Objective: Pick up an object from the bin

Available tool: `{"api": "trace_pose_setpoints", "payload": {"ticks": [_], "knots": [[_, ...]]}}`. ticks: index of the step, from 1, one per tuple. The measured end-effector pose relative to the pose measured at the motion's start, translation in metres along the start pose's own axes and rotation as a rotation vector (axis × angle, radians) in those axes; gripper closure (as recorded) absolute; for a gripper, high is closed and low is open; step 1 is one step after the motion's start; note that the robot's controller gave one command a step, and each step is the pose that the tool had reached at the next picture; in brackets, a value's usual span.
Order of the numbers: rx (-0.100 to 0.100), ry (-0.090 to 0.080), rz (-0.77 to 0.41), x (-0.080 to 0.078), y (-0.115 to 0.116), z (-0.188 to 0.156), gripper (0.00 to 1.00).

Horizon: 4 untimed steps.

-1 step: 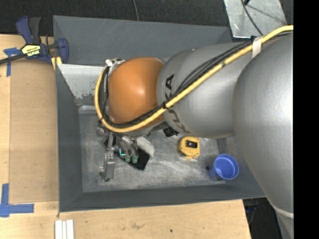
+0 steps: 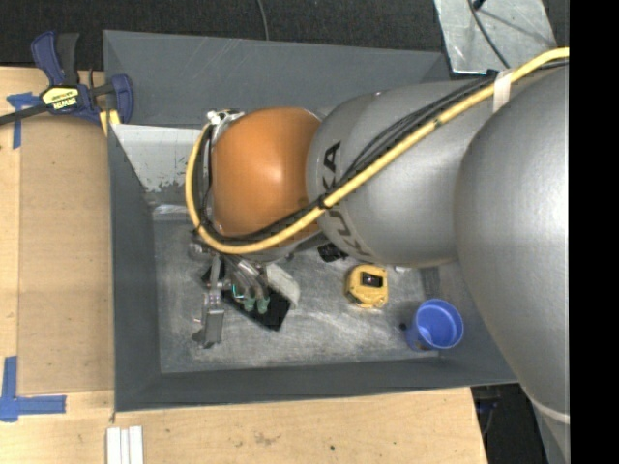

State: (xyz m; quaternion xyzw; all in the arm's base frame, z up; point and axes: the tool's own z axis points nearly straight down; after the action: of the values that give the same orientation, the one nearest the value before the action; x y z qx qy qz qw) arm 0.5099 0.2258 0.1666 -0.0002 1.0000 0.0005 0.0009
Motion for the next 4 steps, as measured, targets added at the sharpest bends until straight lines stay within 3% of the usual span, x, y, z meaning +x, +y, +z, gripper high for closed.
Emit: {"api": "trace_pose_setpoints", "payload": {"ticks": [1, 2, 3, 4], "knots": [[-0.004, -0.009, -0.100, -0.005, -0.022, 0.027, 0.00], [0.002, 0.001, -0.120, 0.002, -0.050, 0.066, 0.00], [0.001, 0.003, 0.045, -0.009, -0.053, 0.062, 0.00], [0.000, -0.002, -0.240, -0.117, -0.116, 0.053, 1.00]]}}
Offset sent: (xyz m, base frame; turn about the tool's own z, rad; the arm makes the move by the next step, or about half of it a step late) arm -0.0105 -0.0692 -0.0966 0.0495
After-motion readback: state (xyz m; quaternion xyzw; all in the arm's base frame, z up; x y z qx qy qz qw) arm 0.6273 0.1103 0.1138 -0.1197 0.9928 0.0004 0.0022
